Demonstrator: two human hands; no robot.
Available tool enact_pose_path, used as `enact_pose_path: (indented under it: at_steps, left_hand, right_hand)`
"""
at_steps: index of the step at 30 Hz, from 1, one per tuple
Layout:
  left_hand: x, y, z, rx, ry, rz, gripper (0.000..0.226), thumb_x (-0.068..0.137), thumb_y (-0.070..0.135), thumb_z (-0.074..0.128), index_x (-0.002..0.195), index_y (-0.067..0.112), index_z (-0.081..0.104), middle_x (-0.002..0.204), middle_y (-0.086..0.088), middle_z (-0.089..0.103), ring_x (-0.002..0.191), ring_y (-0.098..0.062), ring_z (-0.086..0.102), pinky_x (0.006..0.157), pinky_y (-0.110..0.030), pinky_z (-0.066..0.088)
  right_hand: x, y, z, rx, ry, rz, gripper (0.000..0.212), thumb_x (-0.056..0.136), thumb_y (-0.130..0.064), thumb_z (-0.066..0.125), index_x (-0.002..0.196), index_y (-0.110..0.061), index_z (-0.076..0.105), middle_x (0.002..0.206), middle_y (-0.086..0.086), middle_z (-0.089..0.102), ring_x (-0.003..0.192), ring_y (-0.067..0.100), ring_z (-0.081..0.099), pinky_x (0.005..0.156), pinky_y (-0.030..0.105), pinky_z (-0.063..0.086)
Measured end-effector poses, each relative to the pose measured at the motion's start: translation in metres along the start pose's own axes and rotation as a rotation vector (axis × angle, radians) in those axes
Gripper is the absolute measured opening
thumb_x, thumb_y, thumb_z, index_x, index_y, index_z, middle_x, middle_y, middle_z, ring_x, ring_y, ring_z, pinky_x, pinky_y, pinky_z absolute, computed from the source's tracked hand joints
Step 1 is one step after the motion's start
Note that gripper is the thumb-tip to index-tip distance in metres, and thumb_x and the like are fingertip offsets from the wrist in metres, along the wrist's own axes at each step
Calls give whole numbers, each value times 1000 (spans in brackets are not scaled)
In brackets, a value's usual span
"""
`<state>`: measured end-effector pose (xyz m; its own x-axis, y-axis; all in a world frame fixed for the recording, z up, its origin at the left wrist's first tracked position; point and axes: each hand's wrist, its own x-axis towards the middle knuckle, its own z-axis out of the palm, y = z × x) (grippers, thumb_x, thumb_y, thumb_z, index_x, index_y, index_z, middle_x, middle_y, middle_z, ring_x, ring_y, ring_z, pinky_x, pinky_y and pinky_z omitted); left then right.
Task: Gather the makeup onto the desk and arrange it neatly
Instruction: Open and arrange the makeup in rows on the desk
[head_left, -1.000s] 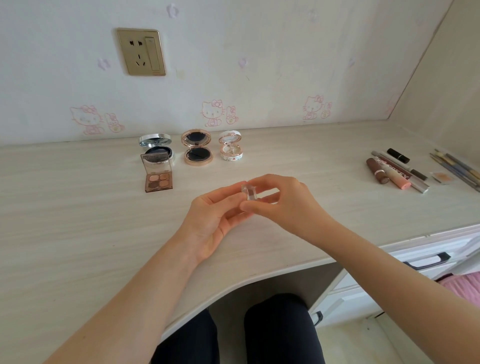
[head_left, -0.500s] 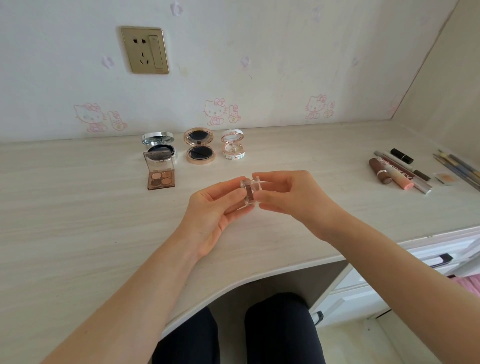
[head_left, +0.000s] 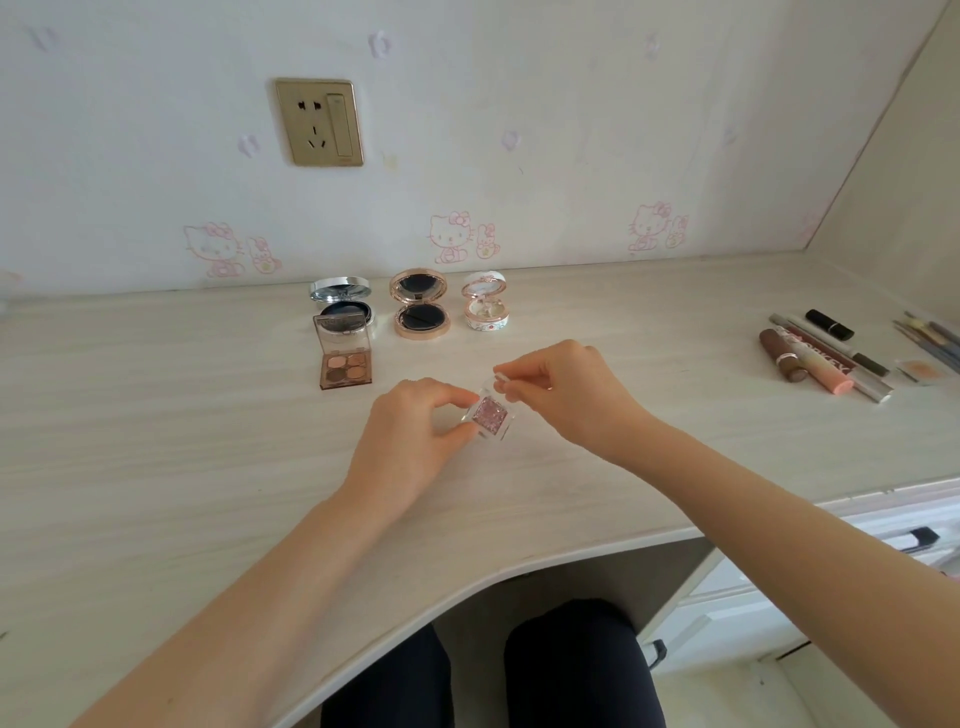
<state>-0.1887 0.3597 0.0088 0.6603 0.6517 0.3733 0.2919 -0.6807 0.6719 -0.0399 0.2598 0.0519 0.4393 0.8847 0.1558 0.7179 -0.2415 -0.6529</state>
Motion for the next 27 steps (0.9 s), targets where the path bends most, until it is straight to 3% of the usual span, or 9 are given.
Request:
enact_pose_path:
  at_steps: [3,8,13,18,22,27]
  left_hand:
    - [-2,-8,0,125,14,68,22,74,21,81,95,20,75,92,3,71,94,-18,59,84,-30,45]
    - [-5,-18,3,163,62,63,16,74,26,80,89,23,76,85,6,72,94,-18,57,79,-34,48]
    - [-6,-23,5,178,60,53,12,74,31,79,83,24,76,83,10,69,94,-14,53,77,-33,47]
    - [-6,-24,8,170,64,103,11,73,24,79,80,18,73,90,10,68,98,-12,54,79,-32,49]
    - [-6,-28,10,170,50,106,11,75,24,78,81,19,71,91,9,69,98,-12,55,81,-34,50]
    - [-7,-29,10,167,45,116,11,76,24,76,84,20,70,92,9,69,98,-12,55,83,-35,50]
  right_hand:
    - [4,-7,4,-36,-29,-28,21,90,-19,64,109,-13,72,101,1,74,96,13,67,96,26,45]
    - [12,-8,12,-58,-62,-92,20,93,-17,58,105,-11,74,93,5,75,90,20,68,88,30,48]
    - [19,-5,19,-133,-157,-150,26,95,-12,52,114,-14,70,111,0,71,106,14,63,86,8,39]
    - [30,-3,18,-48,-198,-87,28,93,-7,51,111,-16,71,104,-2,73,98,5,65,77,1,42]
    - [38,-1,20,10,-219,-27,27,93,-8,51,110,-15,71,98,-3,74,89,3,66,69,1,45]
    - [39,0,20,26,-244,-3,26,93,-9,51,110,-16,71,99,-3,74,91,3,67,75,9,50]
